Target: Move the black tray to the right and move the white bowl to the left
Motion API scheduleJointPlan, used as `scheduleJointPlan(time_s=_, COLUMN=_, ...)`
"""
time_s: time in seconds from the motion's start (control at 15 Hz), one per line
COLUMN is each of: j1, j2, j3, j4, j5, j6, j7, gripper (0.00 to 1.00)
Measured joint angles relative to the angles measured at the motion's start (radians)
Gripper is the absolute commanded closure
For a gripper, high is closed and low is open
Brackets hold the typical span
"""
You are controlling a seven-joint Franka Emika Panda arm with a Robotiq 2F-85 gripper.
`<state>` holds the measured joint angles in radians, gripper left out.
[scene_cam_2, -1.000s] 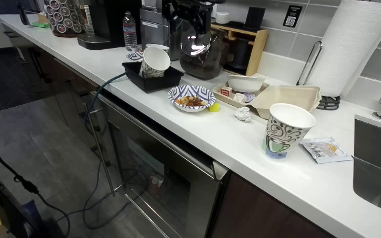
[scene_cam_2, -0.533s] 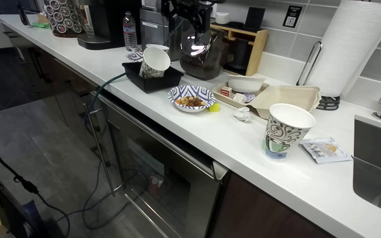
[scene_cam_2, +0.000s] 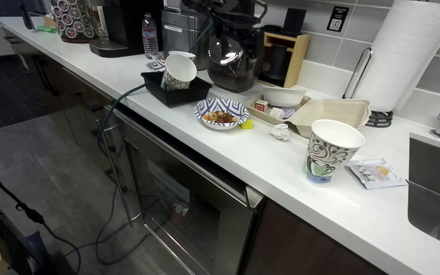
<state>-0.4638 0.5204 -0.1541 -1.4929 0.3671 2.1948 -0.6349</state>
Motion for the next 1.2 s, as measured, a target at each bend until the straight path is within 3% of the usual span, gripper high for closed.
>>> scheduleJointPlan(time_s=0.2, j1=-0.037, j2=0.108, j3=-0.037, j4=0.097, j5=-0.050, j6=-0.012, j7=0.122, gripper=0.00)
scheduleJointPlan(time_s=0.33, j1=-0.084, j2=0.170, j3=-0.049, j4=0.188, j5=-0.086, j6=-0.130, j7=0.158, gripper=0.00)
scheduleJointPlan(time_s=0.53, j1=-0.175, j2=0.238, j3=-0.015, j4=0.314, j5=-0.087, j6=-0.368, j7=0.124, gripper=0.00)
scheduleJointPlan(time_s=0.6, j1=-0.183, j2=0.249, j3=-0.013, j4=0.334, j5=-0.086, j6=-0.386, j7=0.124, gripper=0.00)
scheduleJointPlan(time_s=0.87, j1=-0.176, j2=0.248, j3=-0.014, j4=0.333, j5=-0.086, j6=-0.380, j7=0.127, gripper=0.00)
scheduleJointPlan(time_s=1.2, j1=-0.118, j2=0.239, j3=-0.047, j4=0.285, j5=-0.114, j6=-0.366, j7=0.300, gripper=0.00)
